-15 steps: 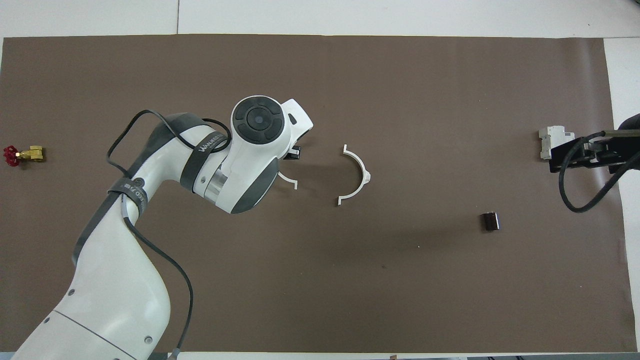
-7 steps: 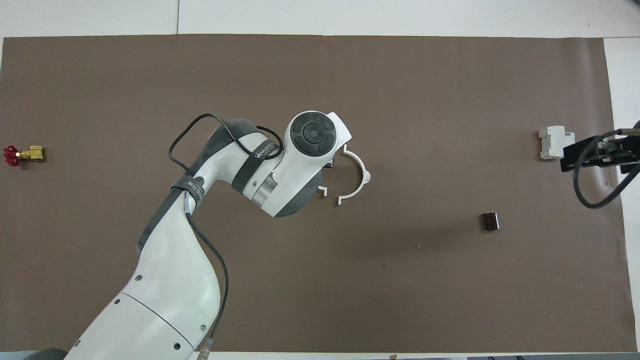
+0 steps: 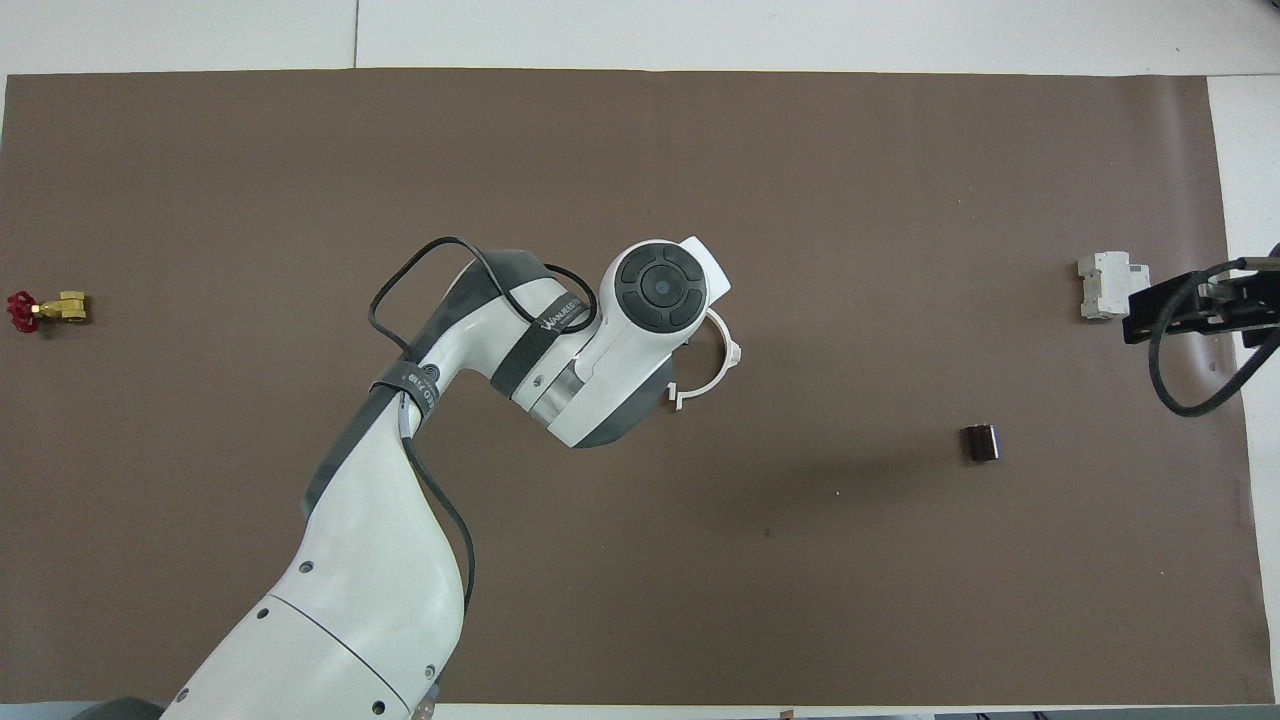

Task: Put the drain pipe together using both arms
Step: 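Press the left gripper's clamp half against the other to close the ring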

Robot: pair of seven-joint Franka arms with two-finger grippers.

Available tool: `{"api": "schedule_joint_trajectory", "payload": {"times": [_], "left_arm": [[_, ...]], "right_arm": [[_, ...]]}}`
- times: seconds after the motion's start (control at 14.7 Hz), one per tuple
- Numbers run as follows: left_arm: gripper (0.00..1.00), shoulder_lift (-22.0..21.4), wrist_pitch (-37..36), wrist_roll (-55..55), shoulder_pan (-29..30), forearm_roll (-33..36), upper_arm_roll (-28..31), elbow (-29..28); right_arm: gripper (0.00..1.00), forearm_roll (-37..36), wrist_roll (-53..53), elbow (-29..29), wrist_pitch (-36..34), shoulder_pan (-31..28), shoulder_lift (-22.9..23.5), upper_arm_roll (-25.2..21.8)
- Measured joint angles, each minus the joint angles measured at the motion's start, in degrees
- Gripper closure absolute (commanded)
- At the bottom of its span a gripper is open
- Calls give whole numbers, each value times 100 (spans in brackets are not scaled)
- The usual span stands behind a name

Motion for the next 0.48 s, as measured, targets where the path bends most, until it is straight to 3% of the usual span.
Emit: {"api": "schedule_joint_trajectory", "payload": {"times": [0.48], "left_arm": [[100, 7, 15, -1, -84, 15, 0, -21]], "right_arm": [[0, 0, 0, 0, 0, 0, 0, 0]]}}
